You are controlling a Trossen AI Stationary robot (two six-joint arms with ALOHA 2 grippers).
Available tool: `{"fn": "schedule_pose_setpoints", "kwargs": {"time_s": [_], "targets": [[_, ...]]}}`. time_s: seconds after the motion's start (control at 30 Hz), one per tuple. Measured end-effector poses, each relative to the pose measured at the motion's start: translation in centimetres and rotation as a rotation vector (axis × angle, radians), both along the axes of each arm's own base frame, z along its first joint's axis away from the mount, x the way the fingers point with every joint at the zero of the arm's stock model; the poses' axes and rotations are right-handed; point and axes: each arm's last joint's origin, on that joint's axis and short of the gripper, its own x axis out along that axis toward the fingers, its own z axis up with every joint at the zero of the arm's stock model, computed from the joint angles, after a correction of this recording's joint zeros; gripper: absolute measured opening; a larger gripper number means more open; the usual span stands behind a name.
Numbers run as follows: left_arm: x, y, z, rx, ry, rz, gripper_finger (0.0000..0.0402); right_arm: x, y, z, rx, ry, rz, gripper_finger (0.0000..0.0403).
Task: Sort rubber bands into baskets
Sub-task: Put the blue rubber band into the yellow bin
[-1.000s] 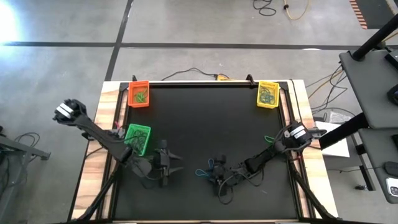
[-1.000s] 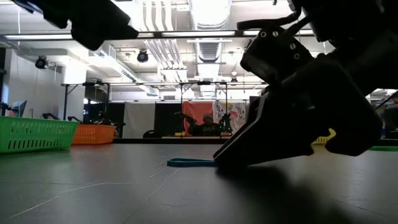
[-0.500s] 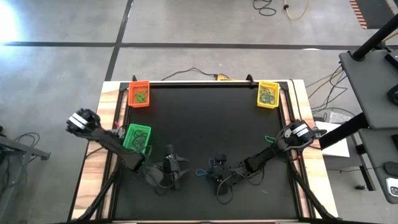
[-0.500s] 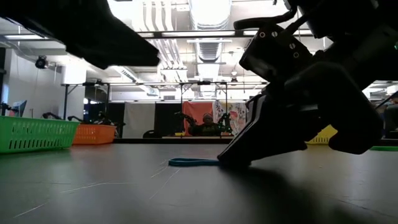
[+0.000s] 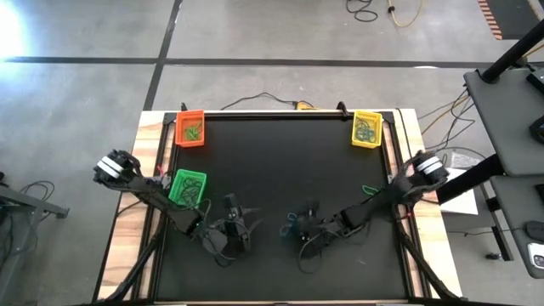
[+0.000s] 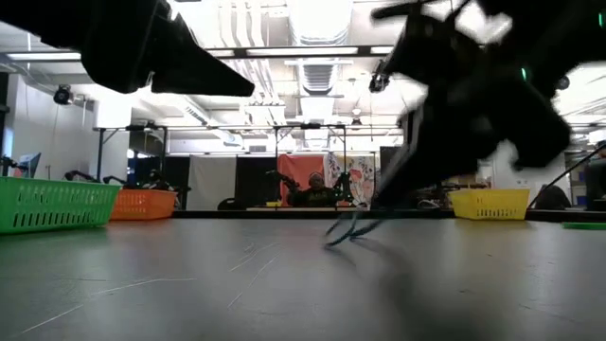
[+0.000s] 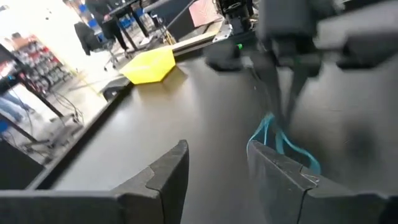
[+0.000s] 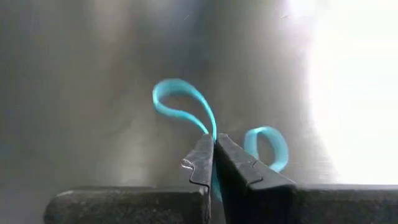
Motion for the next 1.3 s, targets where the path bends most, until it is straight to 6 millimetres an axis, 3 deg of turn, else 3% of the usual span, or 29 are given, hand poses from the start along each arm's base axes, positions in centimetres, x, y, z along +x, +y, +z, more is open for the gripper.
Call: {"fn": "schedule_pose_setpoints", "kwargs": {"time_s": [0.2,0.33,0.47,0.77,0.93,1.13,1.3], "targets": [[-0.4,0.6,0.4,0.080,0.010,0.040,0.0138,-1.6,-2.1,4.5,-0.022,-0.011,-0.108,0.0009],[-0.7,0.9,-0.3,0.081,0.022,0.048,0.0133,-2.6,-4.6,7.3,0.004,-0.029,-0.219,0.0009],[-0.7,1.1,-1.1,0.076,0.033,0.058,0.0131,-4.3,-8.7,9.4,-0.007,-0.012,-0.442,0.0009],[-0.6,1.1,-1.2,0.062,0.034,0.055,0.0130,-10.8,-18.9,13.1,-0.110,-0.012,-1.055,0.0009],[-0.7,1.1,-1.2,0.056,0.031,0.054,0.0130,-13.3,-23.7,12.8,-0.119,-0.061,-1.366,0.0009],[-0.6,1.0,-1.0,0.060,0.022,0.049,0.0130,-15.0,-28.7,9.2,0.018,0.030,-1.520,0.0009],[-0.7,1.2,-1.3,0.067,0.032,0.049,0.0130,-15.7,-31.3,7.7,0.001,-0.007,-1.671,0.0009]]}}
